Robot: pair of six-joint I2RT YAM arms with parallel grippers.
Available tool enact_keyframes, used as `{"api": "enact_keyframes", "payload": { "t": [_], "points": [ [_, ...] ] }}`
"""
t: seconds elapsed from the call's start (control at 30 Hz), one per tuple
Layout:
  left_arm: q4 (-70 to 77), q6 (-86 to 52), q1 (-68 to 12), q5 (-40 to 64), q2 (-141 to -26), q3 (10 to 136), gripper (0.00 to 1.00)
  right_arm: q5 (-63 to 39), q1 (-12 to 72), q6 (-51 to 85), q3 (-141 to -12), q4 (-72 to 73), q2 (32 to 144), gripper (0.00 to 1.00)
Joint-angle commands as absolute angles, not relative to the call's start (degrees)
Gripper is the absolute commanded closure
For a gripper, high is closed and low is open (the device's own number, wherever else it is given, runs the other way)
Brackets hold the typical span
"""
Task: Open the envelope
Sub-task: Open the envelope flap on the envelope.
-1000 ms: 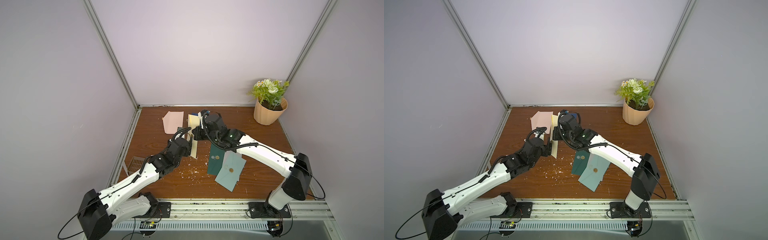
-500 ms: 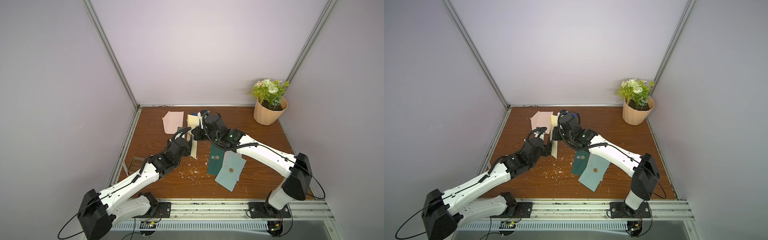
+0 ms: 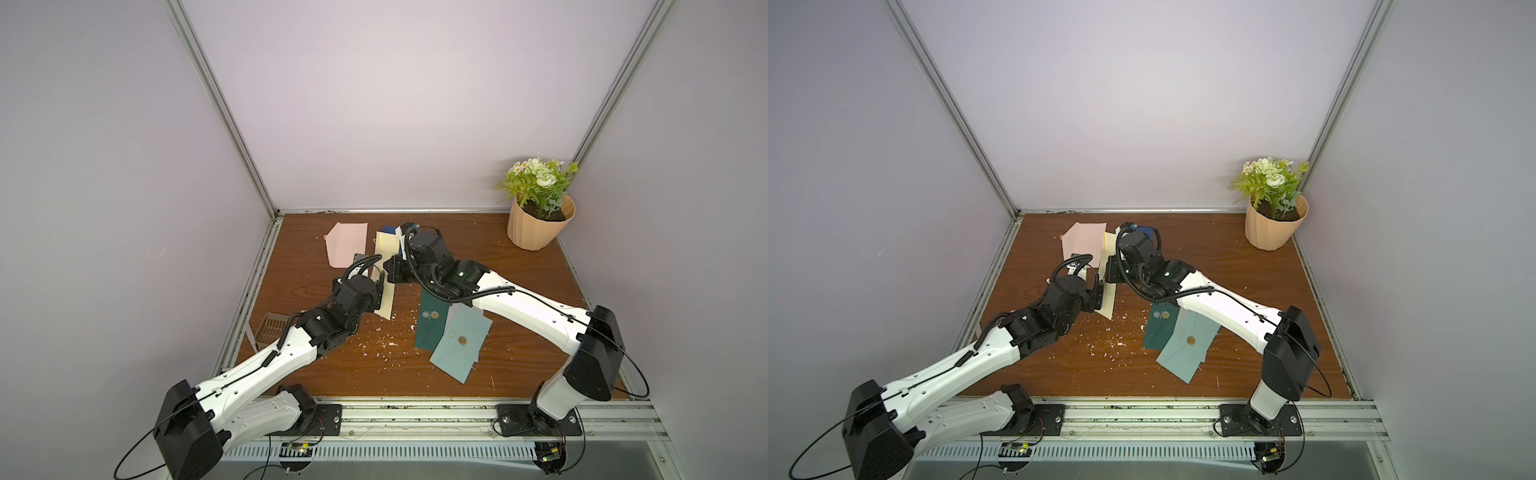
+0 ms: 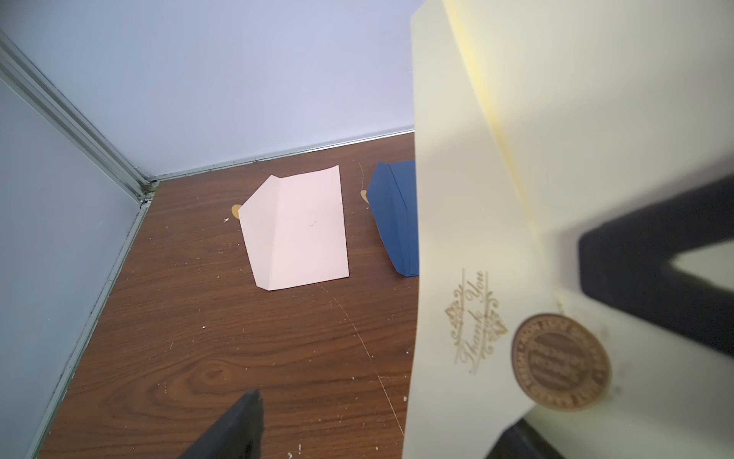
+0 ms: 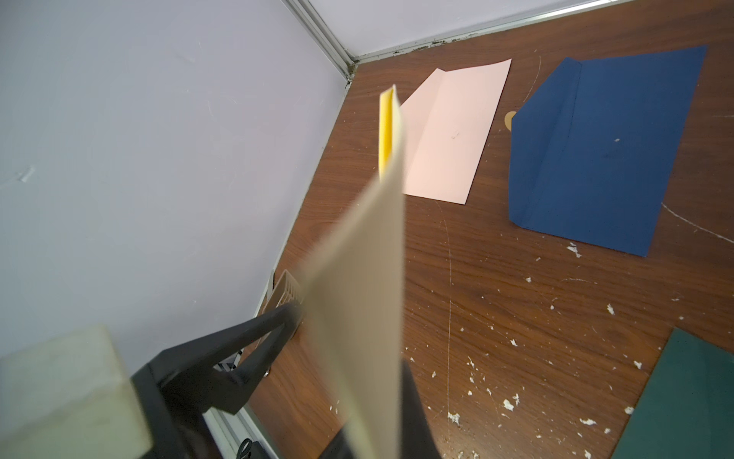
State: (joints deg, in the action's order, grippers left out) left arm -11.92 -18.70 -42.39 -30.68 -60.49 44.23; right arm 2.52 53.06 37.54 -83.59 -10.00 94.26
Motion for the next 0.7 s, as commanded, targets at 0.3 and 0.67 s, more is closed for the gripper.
{"api": "enact_keyframes", "payload": {
  "t": [0.3,0.67],
  "points": [
    [-8.88,-19.33,-42.45,-33.93,-59.21,44.99,0.13,-1.71,54.05,38.41,-82.59,-12.22,93.14,1.0],
    [-9.05,-19.22,-42.1,-34.06,-59.06,44.78,0.12,-1.93,54.05,38.06,-82.49,-12.44,93.14,1.0]
  ]
}}
